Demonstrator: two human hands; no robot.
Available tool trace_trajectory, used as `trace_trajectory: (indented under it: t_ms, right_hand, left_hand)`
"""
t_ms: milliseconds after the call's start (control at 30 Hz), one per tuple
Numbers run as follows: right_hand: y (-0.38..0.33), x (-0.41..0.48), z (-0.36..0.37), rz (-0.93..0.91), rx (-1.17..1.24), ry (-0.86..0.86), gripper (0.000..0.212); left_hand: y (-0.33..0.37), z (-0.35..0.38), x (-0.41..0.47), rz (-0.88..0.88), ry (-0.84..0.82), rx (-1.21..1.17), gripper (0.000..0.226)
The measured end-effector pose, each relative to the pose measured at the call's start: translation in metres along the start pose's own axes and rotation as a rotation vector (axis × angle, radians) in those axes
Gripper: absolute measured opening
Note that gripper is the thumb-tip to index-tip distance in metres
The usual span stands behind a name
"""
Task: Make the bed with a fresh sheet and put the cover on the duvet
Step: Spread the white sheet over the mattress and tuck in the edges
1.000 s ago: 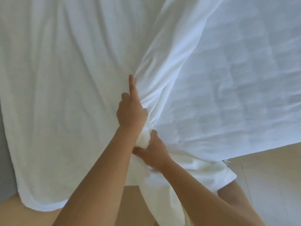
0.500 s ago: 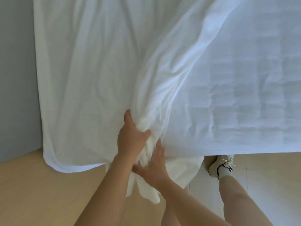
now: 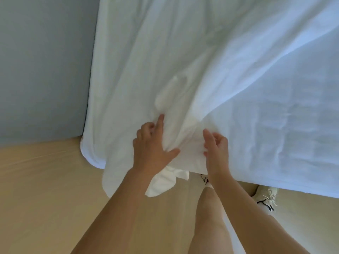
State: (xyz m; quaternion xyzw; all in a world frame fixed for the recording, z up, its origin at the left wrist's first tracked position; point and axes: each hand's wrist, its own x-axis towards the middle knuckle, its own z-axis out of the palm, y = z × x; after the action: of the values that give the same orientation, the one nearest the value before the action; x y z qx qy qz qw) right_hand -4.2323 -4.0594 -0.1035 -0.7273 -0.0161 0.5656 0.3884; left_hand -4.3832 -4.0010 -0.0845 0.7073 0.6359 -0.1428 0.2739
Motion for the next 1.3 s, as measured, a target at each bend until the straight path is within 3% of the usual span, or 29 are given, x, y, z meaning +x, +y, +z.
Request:
trace_trajectory:
  t_ms: [100,200,300,400,533,600,633,733,800,900,967,1033,1100,1167,1233,1300]
  right_hand:
    - [-0.010,-0.003,0.019,0.010,-0.152,-0.230,0.090]
    - [-0.018,-0.004,0.051,0.091,-0.080,-0.326,0.088]
    - [-0.027,0.003,0.083,0.250,0.092,-0.366,0.077]
    - [-0.044,0.011,0.123,0.318,0.134,-0.493,0.051]
    - [-0.073,0.005,0.203,0.329,0.212,-0.763,0.026]
    - [-0.073,0.000,0.222,0.321,0.179,-0.838,0.027]
    - [-0.067,-0.002,0.221,0.330,0.121,-0.826,0.030]
    - [-0.034,-0.006,0.174,0.321,-0.068,-0.733,0.039]
    - [-0.021,-0.002,0.124,0.241,-0.127,-0.678,0.040]
    - [-0.036,0.023,0.053,0.127,-0.164,-0.450,0.060]
    - [-0.052,0.039,0.006,0.062,-0.196,-0.328,0.058]
    - [-0.060,0.048,-0.039,0.000,-0.329,-0.254,0.045]
    - [-0.057,0.046,-0.088,-0.043,-0.565,-0.206,0.033]
    - [-0.045,0.035,-0.133,-0.041,-0.796,-0.200,0.029]
    - [-0.030,0.015,-0.187,0.002,-0.926,-0.203,0.030]
    - [-0.014,-0.011,-0.242,0.057,-0.989,-0.204,0.031]
  left_hand:
    - [-0.022,-0.006,0.008,-0.141,0.110,-0.114,0.128]
    - [-0.023,-0.006,0.009,-0.220,-0.008,-0.272,0.133]
    - [-0.007,0.001,-0.014,-0.265,-0.134,-0.338,0.088]
    - [-0.023,-0.019,-0.022,-0.306,0.078,-0.320,0.042]
    - [-0.071,-0.071,-0.006,-0.295,0.462,-0.184,0.037]
    - [-0.090,-0.076,-0.003,-0.380,0.492,-0.162,0.044]
    - [-0.095,-0.071,-0.004,-0.445,0.424,-0.153,0.047]
    - [-0.091,-0.036,-0.017,-0.631,0.087,-0.187,0.072]
    - [-0.081,-0.014,-0.026,-0.688,-0.027,-0.158,0.095]
    - [-0.067,-0.004,-0.029,-0.685,0.061,-0.081,0.120]
    - [-0.052,-0.002,-0.023,-0.575,0.186,-0.146,0.127]
    - [-0.028,0.004,-0.015,-0.528,0.212,-0.158,0.125]
    - [0.006,0.018,-0.018,-0.544,0.121,-0.075,0.119]
    - [0.038,0.041,-0.036,-0.491,0.003,-0.017,0.107]
    - [0.082,0.067,-0.067,-0.329,-0.136,-0.033,0.086]
    - [0.128,0.089,-0.099,-0.183,-0.383,-0.059,0.063]
